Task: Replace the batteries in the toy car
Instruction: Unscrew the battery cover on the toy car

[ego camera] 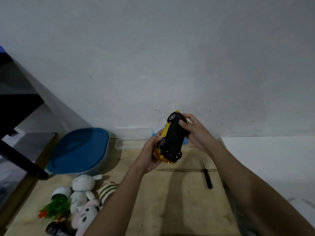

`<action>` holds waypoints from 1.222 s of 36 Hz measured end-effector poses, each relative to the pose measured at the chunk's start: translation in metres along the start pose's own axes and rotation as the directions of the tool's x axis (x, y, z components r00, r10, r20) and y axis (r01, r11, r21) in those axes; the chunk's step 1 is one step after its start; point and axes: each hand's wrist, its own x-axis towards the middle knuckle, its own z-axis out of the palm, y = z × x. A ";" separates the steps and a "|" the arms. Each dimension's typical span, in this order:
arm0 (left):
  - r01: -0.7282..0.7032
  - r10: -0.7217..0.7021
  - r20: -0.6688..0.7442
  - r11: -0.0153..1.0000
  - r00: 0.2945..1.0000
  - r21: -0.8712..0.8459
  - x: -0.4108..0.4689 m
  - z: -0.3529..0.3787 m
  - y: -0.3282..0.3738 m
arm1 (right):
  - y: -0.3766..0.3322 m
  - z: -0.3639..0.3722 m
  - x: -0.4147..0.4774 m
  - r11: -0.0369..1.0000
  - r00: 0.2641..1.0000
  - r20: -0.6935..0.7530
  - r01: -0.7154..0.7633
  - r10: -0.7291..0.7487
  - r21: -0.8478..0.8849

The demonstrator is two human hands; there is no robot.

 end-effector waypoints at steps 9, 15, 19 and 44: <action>-0.064 0.100 -0.026 0.790 0.995 0.610 -0.007 0.000 0.015 | -0.011 -0.004 0.005 0.973 0.994 -0.096 0.038 -0.061 -0.228; -0.115 0.068 0.094 0.637 0.993 0.762 -0.009 0.011 0.013 | -0.017 -0.001 0.005 0.915 0.988 -0.082 0.088 -0.130 -0.395; -0.102 0.061 0.082 0.620 0.995 0.778 -0.009 0.013 0.011 | -0.018 0.000 0.003 0.867 0.984 -0.054 0.125 -0.172 -0.482; -0.035 0.120 -0.100 0.795 0.988 0.606 0.003 0.014 -0.033 | 0.013 -0.016 -0.002 0.833 0.977 -0.138 0.061 -0.162 -0.550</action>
